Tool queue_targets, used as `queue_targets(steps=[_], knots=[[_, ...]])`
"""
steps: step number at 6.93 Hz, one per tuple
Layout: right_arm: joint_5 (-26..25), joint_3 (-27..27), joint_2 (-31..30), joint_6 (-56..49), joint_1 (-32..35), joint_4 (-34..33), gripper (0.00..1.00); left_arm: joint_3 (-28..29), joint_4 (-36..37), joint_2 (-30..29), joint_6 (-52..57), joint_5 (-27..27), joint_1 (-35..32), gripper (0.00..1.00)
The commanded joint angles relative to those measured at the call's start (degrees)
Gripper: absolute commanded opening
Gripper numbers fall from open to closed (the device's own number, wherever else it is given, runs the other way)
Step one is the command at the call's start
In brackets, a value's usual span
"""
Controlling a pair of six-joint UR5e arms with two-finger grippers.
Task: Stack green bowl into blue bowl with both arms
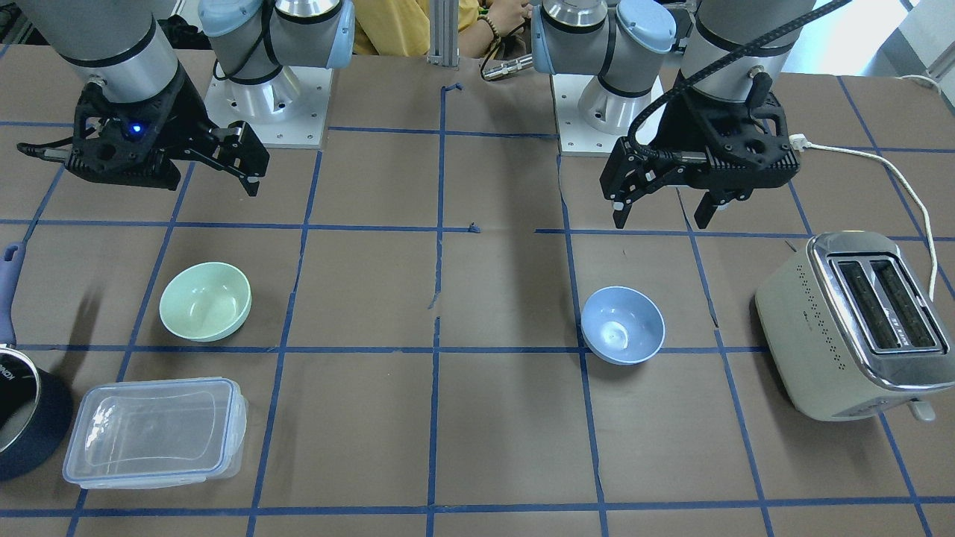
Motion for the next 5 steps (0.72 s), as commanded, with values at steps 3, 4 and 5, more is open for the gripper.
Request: queue_targets(steps=[3, 4, 5], knots=[[0.13, 0.12, -0.05, 0.01, 0.09, -0.03, 1.00, -0.41, 0.28, 0.19, -0.35, 0.00, -0.29, 1.00], [0.04, 0.12, 0.03, 0.01, 0.09, -0.11, 1.00, -0.75, 0.28, 0.45, -0.35, 0.00, -0.29, 1.00], [0.04, 0.12, 0.03, 0.01, 0.09, -0.20, 1.00, -0.84, 0.28, 0.28, -0.35, -0.27, -0.29, 1.00]])
